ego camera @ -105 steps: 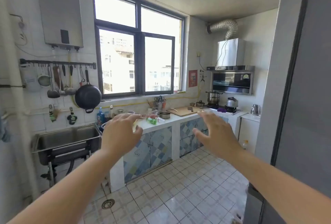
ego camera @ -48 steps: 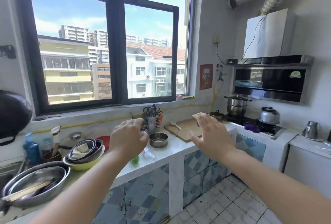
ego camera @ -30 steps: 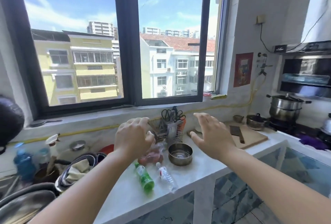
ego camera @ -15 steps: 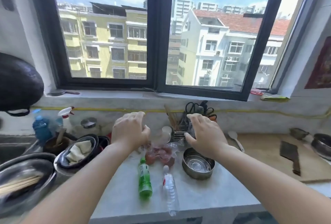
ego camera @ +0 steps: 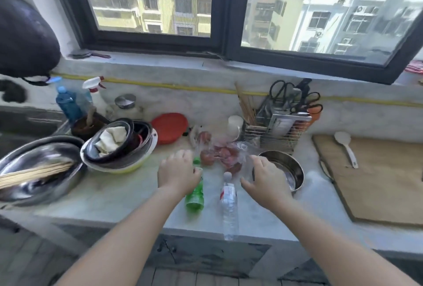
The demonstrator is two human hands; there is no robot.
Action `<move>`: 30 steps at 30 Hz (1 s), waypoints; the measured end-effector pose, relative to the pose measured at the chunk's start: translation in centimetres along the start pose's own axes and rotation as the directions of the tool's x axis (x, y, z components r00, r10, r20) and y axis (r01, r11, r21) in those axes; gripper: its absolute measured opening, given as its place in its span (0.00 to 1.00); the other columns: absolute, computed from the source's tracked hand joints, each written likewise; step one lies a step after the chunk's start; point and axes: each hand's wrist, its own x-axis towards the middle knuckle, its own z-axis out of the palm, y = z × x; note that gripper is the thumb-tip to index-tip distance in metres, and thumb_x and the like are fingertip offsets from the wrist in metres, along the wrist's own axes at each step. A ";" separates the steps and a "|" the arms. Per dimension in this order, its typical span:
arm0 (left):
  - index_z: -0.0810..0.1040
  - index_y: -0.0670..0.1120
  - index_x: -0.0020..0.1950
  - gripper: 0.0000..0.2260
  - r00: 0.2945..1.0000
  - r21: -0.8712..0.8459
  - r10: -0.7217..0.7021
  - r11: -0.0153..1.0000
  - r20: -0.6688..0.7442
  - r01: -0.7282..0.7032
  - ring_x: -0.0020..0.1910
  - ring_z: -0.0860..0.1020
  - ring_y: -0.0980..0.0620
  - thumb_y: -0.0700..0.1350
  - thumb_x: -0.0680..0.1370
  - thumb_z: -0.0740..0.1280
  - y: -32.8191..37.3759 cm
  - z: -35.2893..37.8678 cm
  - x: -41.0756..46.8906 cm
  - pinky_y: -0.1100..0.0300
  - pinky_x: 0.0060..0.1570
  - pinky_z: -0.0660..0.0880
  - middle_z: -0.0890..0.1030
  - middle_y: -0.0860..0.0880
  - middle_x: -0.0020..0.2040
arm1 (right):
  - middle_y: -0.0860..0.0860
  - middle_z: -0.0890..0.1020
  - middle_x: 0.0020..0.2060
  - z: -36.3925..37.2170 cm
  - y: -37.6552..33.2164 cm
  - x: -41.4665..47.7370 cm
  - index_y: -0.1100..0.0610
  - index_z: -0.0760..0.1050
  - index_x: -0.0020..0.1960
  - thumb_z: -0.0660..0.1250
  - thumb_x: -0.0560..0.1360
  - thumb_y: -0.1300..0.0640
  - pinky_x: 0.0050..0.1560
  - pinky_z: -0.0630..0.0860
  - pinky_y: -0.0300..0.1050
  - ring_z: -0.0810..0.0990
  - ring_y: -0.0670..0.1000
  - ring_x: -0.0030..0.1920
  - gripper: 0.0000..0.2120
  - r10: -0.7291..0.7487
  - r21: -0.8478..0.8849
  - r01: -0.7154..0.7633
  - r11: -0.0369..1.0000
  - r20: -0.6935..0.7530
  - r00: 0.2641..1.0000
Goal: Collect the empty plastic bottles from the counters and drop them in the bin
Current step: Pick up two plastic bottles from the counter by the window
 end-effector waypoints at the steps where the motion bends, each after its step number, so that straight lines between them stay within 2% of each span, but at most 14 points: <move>1: 0.72 0.47 0.61 0.17 0.999 0.007 -0.015 1.000 0.029 0.015 0.58 0.74 0.45 0.51 0.76 0.58 -0.2 1.0 0.3 0.52 0.53 0.71 0.76 0.47 0.60 | 0.53 0.74 0.61 1.3 0.4 0.0 0.56 0.64 0.68 0.63 0.72 0.43 0.55 0.73 0.52 0.73 0.56 0.61 0.29 0.038 0.009 -0.038 0.999 0.037 0.999; 4: 0.71 0.47 0.62 0.18 0.988 -0.017 -0.091 0.995 0.127 0.093 0.57 0.74 0.45 0.52 0.75 0.60 -1.0 4.1 1.1 0.52 0.50 0.72 0.76 0.47 0.60 | 0.52 0.75 0.58 5.4 1.5 -0.2 0.54 0.63 0.67 0.64 0.70 0.40 0.53 0.73 0.53 0.74 0.57 0.59 0.31 0.153 0.038 -0.158 0.987 0.114 0.982; 8: 0.67 0.46 0.66 0.25 0.941 -0.055 -0.187 0.976 0.283 0.211 0.61 0.73 0.44 0.57 0.74 0.63 -2.3 9.1 1.6 0.50 0.54 0.72 0.71 0.46 0.66 | 0.51 0.70 0.67 10.3 2.0 -0.5 0.55 0.59 0.71 0.62 0.72 0.39 0.60 0.70 0.52 0.69 0.55 0.66 0.34 0.260 0.061 -0.281 0.958 0.238 0.936; 10: 0.66 0.46 0.67 0.27 0.921 -0.069 -0.221 0.964 0.322 0.255 0.61 0.73 0.43 0.60 0.74 0.63 -2.8 11.2 1.8 0.51 0.54 0.73 0.71 0.46 0.66 | 0.52 0.69 0.68 12.3 2.0 -0.5 0.55 0.59 0.71 0.63 0.72 0.38 0.61 0.69 0.51 0.69 0.54 0.66 0.35 0.288 0.072 -0.319 0.945 0.278 0.916; 15: 0.66 0.47 0.67 0.32 0.901 -0.090 -0.253 0.949 0.353 0.302 0.60 0.73 0.44 0.65 0.70 0.64 -3.3 14.7 3.2 0.51 0.51 0.74 0.70 0.47 0.65 | 0.51 0.73 0.62 15.8 1.1 -0.4 0.55 0.64 0.67 0.67 0.67 0.38 0.54 0.72 0.50 0.73 0.54 0.61 0.35 0.361 0.131 -0.404 0.905 0.266 0.894; 20: 0.65 0.46 0.66 0.36 0.869 -0.192 -0.322 0.890 0.377 0.413 0.58 0.75 0.44 0.64 0.66 0.69 -3.3 16.3 4.7 0.50 0.50 0.75 0.72 0.47 0.63 | 0.50 0.74 0.60 17.8 0.5 0.1 0.53 0.64 0.67 0.68 0.65 0.37 0.48 0.73 0.49 0.75 0.54 0.57 0.37 0.445 0.150 -0.491 0.858 0.260 0.857; 25: 0.64 0.45 0.66 0.31 0.851 -0.264 -0.355 0.841 0.388 0.472 0.56 0.76 0.42 0.58 0.70 0.70 -3.9 16.9 5.1 0.48 0.50 0.76 0.73 0.45 0.62 | 0.49 0.72 0.60 18.5 -0.2 0.2 0.51 0.62 0.68 0.68 0.67 0.40 0.44 0.72 0.48 0.74 0.53 0.58 0.35 0.499 0.212 -0.556 0.803 0.269 0.824; 30: 0.66 0.47 0.64 0.28 0.841 -0.307 -0.394 0.802 0.370 0.512 0.54 0.77 0.43 0.58 0.70 0.69 -4.7 16.0 4.4 0.51 0.47 0.76 0.76 0.48 0.60 | 0.48 0.73 0.59 17.9 -0.3 -0.1 0.49 0.63 0.66 0.67 0.66 0.41 0.43 0.74 0.48 0.75 0.52 0.56 0.32 0.514 0.231 -0.567 0.791 0.255 0.819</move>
